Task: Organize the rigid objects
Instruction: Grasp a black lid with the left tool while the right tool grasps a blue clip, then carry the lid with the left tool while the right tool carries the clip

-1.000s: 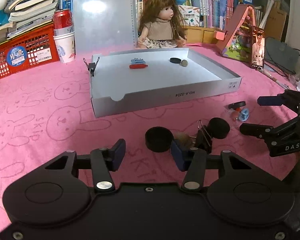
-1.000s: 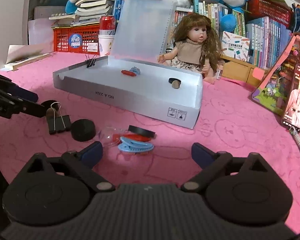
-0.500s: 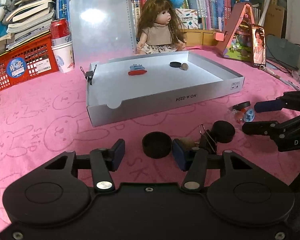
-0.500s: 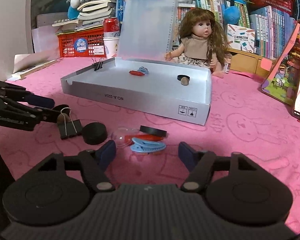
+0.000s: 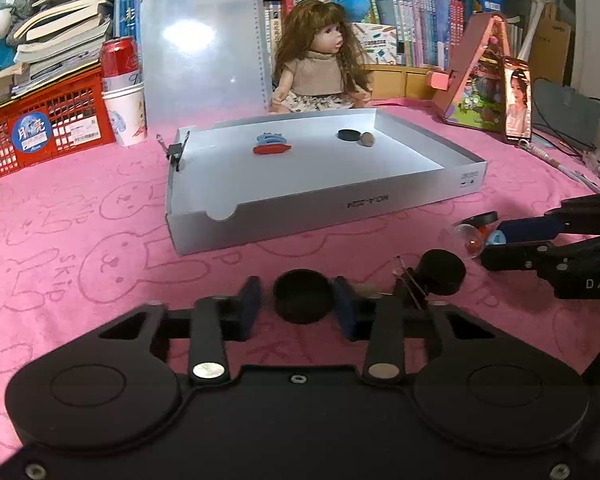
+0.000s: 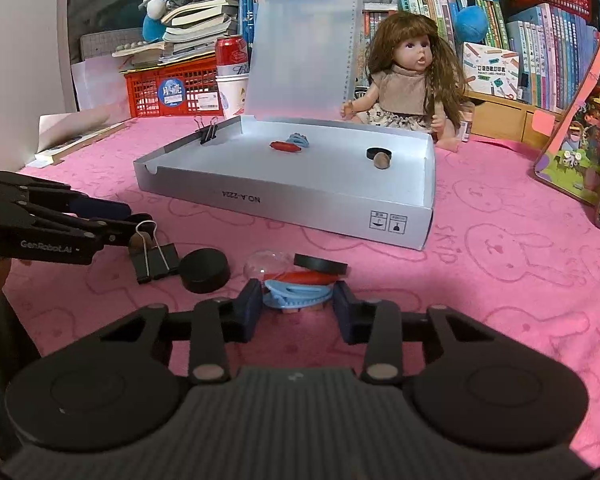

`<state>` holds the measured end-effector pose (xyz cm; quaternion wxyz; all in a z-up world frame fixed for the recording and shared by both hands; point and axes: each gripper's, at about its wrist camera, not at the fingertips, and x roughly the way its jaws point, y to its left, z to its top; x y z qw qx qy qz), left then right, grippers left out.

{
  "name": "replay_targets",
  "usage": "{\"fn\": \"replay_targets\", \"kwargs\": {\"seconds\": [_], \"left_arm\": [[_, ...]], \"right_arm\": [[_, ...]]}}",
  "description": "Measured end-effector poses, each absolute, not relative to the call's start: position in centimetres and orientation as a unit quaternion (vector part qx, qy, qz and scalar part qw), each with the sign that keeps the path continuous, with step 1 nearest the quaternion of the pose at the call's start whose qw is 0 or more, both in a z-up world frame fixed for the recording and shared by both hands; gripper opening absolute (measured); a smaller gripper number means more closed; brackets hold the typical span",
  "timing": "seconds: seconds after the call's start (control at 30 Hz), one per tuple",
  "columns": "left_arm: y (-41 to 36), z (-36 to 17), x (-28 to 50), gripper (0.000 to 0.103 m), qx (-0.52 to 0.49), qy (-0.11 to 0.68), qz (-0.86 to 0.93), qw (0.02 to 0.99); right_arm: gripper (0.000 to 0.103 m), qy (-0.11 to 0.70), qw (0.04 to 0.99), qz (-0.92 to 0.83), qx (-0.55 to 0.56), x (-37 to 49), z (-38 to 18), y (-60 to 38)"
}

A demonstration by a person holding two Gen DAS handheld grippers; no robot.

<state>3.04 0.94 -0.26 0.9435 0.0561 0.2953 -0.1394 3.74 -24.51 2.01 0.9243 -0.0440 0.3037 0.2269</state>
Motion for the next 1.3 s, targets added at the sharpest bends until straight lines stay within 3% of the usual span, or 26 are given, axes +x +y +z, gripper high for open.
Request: {"fn": "replay_targets", "kwargs": {"seconds": [1.3], "left_arm": [[-0.5,5.1,5.8,0.031,0.012,0.285,-0.114,0.952]], "right_arm": [[0.043,0.280,0.947,0.147,-0.053,7.0,6.7,-23.0]]}}
